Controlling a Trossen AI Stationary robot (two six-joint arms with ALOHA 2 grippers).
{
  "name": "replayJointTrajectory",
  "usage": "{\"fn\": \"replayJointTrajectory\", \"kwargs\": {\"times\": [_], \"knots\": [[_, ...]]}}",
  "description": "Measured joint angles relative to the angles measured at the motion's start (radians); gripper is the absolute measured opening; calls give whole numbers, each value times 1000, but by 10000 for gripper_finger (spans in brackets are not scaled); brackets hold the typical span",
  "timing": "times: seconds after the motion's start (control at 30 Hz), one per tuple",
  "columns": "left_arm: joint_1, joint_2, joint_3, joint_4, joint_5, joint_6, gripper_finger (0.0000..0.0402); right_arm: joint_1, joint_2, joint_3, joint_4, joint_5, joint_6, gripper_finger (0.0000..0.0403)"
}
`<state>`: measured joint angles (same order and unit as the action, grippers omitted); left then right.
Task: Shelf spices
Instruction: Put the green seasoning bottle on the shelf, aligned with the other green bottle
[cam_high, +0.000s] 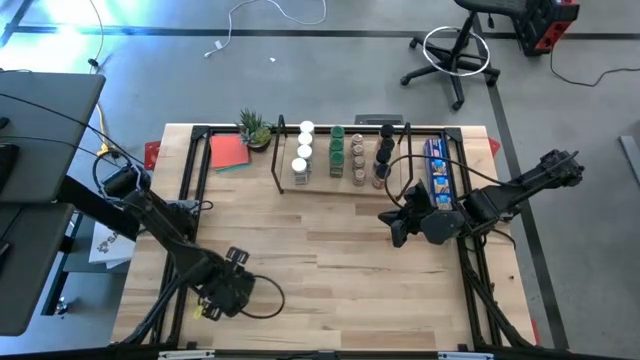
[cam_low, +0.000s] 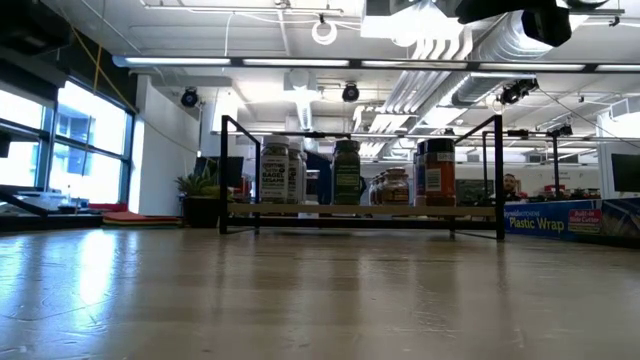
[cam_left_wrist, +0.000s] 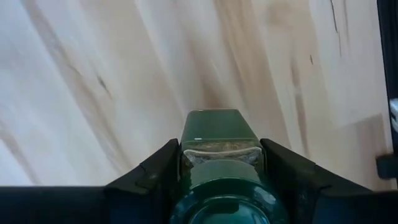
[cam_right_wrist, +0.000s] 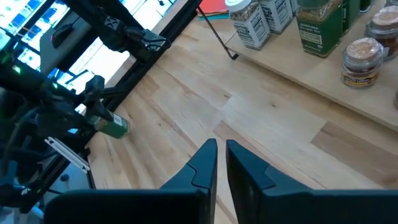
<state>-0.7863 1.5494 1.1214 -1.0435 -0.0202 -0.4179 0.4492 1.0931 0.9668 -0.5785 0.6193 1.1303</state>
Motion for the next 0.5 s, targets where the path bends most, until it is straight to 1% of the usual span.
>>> {"fn": "replayJointTrajectory", "kwargs": {"times": [0.13,0.23,0.37,0.5], "knots": [[56,0,43,-2,-29,50,185,0,0,0,0,-3,-30,29],[127,0,94,-7,-54,81,185,0,0,0,0,-15,-34,28],[281,10,189,-2,-63,133,185,0,-3,0,0,-74,-32,28],[456,57,319,64,-95,294,185,11,-17,0,-1,-107,-16,28]]}}
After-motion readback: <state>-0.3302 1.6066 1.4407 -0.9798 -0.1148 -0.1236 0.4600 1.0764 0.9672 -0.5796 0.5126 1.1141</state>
